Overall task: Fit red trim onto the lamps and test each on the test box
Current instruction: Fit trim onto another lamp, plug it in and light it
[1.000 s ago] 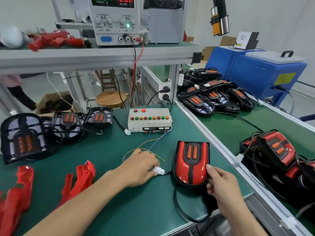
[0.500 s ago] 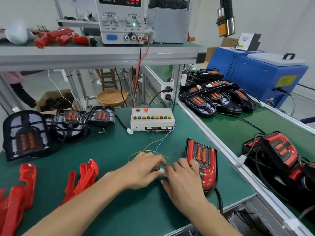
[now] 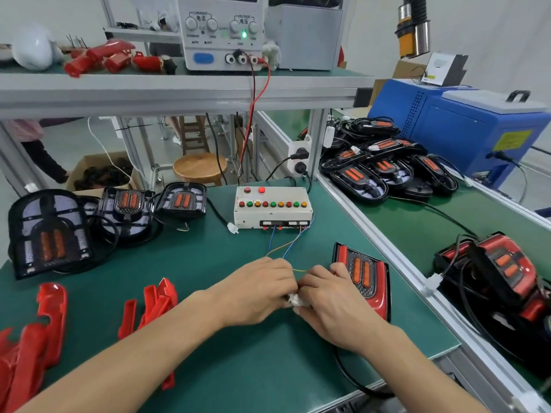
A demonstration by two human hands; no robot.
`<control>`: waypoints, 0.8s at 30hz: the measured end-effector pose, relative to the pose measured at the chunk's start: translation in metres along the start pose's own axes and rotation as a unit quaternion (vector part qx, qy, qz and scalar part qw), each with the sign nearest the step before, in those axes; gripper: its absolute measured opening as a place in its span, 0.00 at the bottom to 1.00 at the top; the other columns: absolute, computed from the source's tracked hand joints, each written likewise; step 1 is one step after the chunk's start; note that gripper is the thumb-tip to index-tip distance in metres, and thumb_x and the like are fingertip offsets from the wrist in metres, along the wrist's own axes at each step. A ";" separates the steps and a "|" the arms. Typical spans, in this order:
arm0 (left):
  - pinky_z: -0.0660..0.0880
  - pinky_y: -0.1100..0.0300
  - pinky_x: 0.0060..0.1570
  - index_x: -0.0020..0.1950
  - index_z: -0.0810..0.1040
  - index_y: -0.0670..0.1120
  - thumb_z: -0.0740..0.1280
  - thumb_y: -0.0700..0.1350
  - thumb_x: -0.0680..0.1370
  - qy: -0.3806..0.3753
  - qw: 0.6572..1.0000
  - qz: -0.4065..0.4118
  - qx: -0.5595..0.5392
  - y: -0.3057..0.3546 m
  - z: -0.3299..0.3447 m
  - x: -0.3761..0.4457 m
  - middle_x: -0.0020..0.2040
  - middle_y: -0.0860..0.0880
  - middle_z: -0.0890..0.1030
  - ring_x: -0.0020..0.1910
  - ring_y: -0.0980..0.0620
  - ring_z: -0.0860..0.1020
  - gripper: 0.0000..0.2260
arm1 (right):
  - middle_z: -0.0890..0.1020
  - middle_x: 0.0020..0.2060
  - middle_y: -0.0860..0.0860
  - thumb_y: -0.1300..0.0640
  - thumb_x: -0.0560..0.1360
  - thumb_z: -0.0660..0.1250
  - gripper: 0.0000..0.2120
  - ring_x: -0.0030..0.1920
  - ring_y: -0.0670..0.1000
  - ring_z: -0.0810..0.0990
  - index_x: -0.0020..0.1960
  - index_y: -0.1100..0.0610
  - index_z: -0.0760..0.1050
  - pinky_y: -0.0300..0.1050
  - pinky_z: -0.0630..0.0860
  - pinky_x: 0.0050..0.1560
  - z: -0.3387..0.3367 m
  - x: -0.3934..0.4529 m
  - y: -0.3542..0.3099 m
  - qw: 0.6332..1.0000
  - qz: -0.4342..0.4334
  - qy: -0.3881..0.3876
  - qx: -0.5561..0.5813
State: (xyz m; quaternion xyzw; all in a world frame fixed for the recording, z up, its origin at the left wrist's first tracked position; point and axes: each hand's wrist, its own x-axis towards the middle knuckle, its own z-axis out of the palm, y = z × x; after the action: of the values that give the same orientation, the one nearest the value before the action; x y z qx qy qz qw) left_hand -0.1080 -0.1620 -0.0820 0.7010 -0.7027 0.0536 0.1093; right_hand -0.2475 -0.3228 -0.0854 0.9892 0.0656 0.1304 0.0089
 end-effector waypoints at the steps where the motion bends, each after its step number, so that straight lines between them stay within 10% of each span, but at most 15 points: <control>1: 0.73 0.50 0.54 0.50 0.76 0.44 0.65 0.46 0.82 0.001 1.000 -0.002 -0.006 0.001 -0.001 0.000 0.49 0.49 0.77 0.54 0.47 0.73 0.05 | 0.82 0.43 0.44 0.45 0.79 0.59 0.15 0.48 0.51 0.77 0.42 0.50 0.80 0.52 0.69 0.50 -0.001 0.001 0.002 1.000 -0.001 -0.008 0.006; 24: 0.72 0.54 0.61 0.52 0.74 0.42 0.63 0.47 0.84 0.000 0.998 -0.002 -0.061 0.005 0.001 -0.001 0.52 0.47 0.75 0.58 0.47 0.71 0.08 | 0.81 0.45 0.45 0.42 0.80 0.59 0.17 0.51 0.47 0.73 0.41 0.53 0.75 0.50 0.64 0.55 -0.006 0.005 0.025 0.991 -0.043 -0.098 0.076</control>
State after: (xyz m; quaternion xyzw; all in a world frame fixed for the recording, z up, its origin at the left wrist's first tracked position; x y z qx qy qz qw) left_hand -0.1127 -0.1616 -0.0827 0.6942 -0.7035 0.0099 0.1519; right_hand -0.2415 -0.3467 -0.0777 0.9913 0.1169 0.0272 -0.0543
